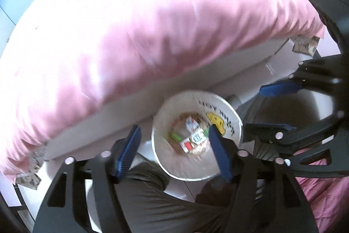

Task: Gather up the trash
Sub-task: 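Move both tools back toward the foam tube and yogurt cup, then grasp the black foam tube with the left tool while the right tool grasps the yogurt cup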

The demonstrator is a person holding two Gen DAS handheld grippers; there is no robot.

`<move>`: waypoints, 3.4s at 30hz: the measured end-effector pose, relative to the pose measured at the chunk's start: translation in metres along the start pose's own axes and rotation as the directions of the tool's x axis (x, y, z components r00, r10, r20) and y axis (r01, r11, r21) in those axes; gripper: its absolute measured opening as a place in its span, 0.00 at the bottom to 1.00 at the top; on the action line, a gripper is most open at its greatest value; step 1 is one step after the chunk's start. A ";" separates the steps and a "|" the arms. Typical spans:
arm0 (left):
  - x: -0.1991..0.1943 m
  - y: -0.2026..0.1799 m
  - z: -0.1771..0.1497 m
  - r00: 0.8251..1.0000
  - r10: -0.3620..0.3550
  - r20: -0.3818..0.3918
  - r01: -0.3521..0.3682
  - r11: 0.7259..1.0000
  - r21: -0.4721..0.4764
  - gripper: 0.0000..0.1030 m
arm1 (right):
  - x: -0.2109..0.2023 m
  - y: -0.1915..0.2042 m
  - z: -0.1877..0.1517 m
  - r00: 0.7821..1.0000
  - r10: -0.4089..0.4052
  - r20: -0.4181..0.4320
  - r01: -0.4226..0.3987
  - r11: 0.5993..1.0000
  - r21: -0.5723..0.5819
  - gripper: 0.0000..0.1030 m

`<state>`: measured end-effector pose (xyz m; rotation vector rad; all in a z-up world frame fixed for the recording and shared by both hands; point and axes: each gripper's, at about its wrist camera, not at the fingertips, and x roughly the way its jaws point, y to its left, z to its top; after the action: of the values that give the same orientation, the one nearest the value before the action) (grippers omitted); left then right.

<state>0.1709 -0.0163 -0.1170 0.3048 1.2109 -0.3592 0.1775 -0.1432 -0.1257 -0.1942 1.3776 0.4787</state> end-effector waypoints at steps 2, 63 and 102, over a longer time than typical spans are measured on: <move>-0.018 0.006 0.007 0.999 0.022 0.045 -0.022 1.000 -0.003 0.78 | -0.022 -0.001 0.005 0.998 -0.028 0.053 0.029 1.000 -0.007 0.63; 0.067 0.176 0.320 0.972 0.045 0.232 -0.089 0.979 0.185 0.89 | -0.028 -0.114 0.312 0.936 -0.073 0.344 0.091 0.995 -0.036 0.72; -0.014 0.149 0.285 0.965 0.068 0.254 -0.056 0.997 -0.055 0.50 | -0.088 -0.127 0.284 0.906 -0.086 0.415 0.076 0.996 0.041 0.51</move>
<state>0.4728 0.0020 -0.0061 0.2470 0.9522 -0.3047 0.4762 -0.1596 -0.0028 -0.1201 0.9511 0.4058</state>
